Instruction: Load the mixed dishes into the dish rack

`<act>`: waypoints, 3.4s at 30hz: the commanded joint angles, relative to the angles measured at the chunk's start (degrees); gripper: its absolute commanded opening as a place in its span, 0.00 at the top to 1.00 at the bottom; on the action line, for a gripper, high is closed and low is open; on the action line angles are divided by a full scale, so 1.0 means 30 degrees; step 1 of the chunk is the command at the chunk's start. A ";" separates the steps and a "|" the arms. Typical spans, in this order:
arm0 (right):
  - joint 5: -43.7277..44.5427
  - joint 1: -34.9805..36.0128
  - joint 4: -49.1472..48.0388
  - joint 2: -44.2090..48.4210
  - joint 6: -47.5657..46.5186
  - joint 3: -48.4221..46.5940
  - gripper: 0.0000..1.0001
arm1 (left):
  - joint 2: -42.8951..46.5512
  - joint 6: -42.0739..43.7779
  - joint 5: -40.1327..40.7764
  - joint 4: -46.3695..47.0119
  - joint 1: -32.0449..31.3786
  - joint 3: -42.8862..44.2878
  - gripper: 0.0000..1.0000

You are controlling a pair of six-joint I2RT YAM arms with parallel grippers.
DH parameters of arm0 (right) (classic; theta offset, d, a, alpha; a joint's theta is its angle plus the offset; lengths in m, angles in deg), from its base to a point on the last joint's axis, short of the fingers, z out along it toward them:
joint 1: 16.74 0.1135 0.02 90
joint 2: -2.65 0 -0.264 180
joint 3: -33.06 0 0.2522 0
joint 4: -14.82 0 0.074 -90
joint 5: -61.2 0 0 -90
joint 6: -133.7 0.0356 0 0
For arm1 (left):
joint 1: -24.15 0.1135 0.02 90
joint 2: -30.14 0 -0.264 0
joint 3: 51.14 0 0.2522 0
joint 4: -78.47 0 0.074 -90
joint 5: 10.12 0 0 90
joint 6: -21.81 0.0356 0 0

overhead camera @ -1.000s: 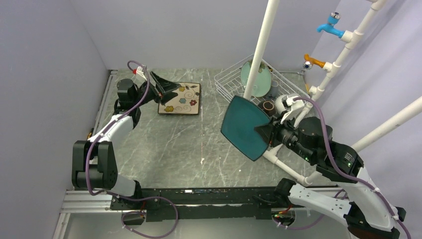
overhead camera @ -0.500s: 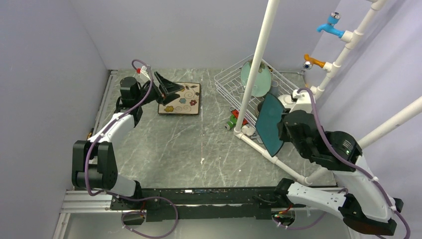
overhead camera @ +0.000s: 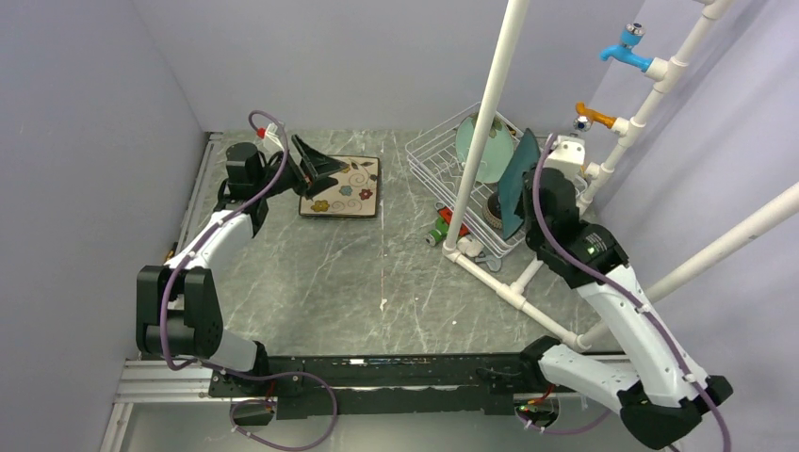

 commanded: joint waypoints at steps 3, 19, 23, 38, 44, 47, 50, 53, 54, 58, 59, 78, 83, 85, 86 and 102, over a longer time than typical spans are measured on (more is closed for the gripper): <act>-0.3890 -0.4383 -0.7403 -0.0357 -0.1267 0.1057 1.00 | -0.0338 -0.1192 -0.0758 0.2130 0.0628 0.0181 0.02; -1.6476 -1.0908 -1.9564 -0.5442 -0.5405 0.4118 1.00 | -0.0493 -0.1473 -0.0916 0.2453 0.0985 0.0149 0.02; -1.6730 -1.1297 -2.1170 -0.6205 -0.6291 0.4472 1.00 | -0.0535 -0.1415 -0.0891 0.2372 0.1090 0.0132 0.02; -2.1296 -1.1984 -2.7391 -1.0251 -0.8099 0.4197 1.00 | -0.0951 -0.1815 -0.0897 0.3095 0.0932 -0.0209 0.02; -2.3148 -1.1988 -2.7895 -1.1448 -0.8712 0.3943 1.00 | -0.1105 -0.0675 -0.0770 0.1773 0.0586 0.0300 0.02; -2.3600 -1.1988 -2.8399 -1.1916 -0.8949 0.4151 1.00 | -0.1298 -0.1217 -0.1012 0.2461 0.0568 0.0168 0.02; -2.3889 -1.1988 -2.8552 -1.2463 -0.9286 0.4175 1.00 | -0.1258 -0.1140 -0.0994 0.2389 0.0553 0.0151 0.02; -2.3955 -1.1988 -2.9226 -1.3056 -0.9504 0.4320 1.00 | -0.1214 -0.0589 -0.0813 0.1793 0.0535 0.0344 0.02; -2.3993 -1.1988 -2.9286 -1.3323 -0.9479 0.4265 1.00 | -0.1241 -0.0474 -0.0794 0.1606 0.0538 0.0382 0.02; -2.4507 -1.2471 -2.9429 -1.4099 -0.9284 0.4016 1.00 | -0.1528 -0.0814 -0.0978 0.1962 0.0531 0.0345 0.02; -2.4604 -1.2503 -2.9538 -1.4197 -0.9199 0.4033 1.00 | -0.1585 -0.0960 -0.1034 0.2148 0.0560 0.0294 0.02; -2.4715 -1.2216 -3.1621 -1.6558 -0.8072 0.4591 1.00 | -0.1462 -0.0936 -0.1121 0.2132 0.0565 0.0328 0.02; -2.4483 -1.2193 -3.1459 -1.6980 -0.8114 0.4417 0.99 | -0.1513 -0.1221 -0.1237 0.2412 0.0564 0.0255 0.02; -2.4452 -1.2193 -3.1466 -1.7111 -0.8101 0.4384 0.95 | -0.1486 -0.1280 -0.1268 0.2477 0.0566 0.0229 0.02; -2.4443 -1.2193 -3.1334 -1.7174 -0.8117 0.4306 0.93 | -0.1469 -0.1285 -0.1268 0.2509 0.0549 0.0239 0.02; -2.2502 -1.1652 -2.8828 -1.5256 -0.8451 0.4367 0.48 | -0.1374 -0.1341 -0.1326 0.2505 0.0575 0.0247 0.02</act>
